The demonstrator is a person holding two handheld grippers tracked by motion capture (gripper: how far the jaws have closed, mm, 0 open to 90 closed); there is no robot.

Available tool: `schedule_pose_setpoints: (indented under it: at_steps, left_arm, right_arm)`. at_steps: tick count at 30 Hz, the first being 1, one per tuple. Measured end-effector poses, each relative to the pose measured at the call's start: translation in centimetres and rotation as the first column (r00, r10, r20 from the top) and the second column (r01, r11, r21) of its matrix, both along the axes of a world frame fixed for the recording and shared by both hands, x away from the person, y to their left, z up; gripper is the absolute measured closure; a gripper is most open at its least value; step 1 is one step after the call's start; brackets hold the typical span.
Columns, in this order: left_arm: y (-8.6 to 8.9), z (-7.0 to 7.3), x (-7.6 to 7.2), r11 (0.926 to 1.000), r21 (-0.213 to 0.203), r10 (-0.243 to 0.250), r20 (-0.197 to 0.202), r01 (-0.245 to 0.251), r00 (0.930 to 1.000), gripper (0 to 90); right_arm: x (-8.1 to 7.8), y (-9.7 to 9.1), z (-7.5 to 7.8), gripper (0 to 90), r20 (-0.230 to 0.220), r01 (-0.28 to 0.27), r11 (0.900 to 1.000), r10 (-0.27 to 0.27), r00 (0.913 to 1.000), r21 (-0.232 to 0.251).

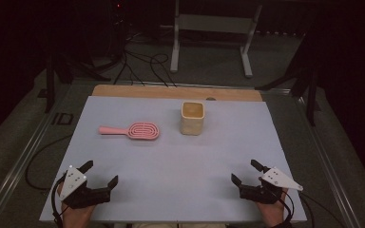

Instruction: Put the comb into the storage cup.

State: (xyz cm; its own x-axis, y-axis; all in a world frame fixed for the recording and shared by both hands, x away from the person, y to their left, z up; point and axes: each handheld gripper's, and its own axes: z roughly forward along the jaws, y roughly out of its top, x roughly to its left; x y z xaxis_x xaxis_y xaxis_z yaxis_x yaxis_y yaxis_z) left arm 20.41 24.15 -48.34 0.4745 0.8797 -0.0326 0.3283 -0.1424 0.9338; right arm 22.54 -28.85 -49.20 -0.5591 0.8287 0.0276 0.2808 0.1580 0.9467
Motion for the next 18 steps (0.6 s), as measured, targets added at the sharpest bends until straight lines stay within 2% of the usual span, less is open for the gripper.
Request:
schedule_pose_setpoints:
  at_steps: [10,14,18]
  left_arm:
    - [0.06,0.13,-0.18,1.0,0.003,0.009,0.008,-0.009,0.9999,0.1]
    - [0.13,0.47,-0.11,0.9997,-0.023,0.011,0.016,-0.011,0.9998,0.1]
    - [0.11,0.84,0.0,0.9997,-0.024,0.011,0.017,-0.011,0.9998,0.2]
  right_arm:
    - [-0.01,0.03,-0.03,8.2,0.0,0.004,1.0,-0.004,1.0,-0.003]
    - [-0.03,0.09,-0.1,8.2,0.0,0.01,0.9999,-0.01,1.0,-0.007]
    - [0.02,0.02,-0.14,8.2,-0.003,0.017,0.9999,-0.017,0.9999,-0.003]
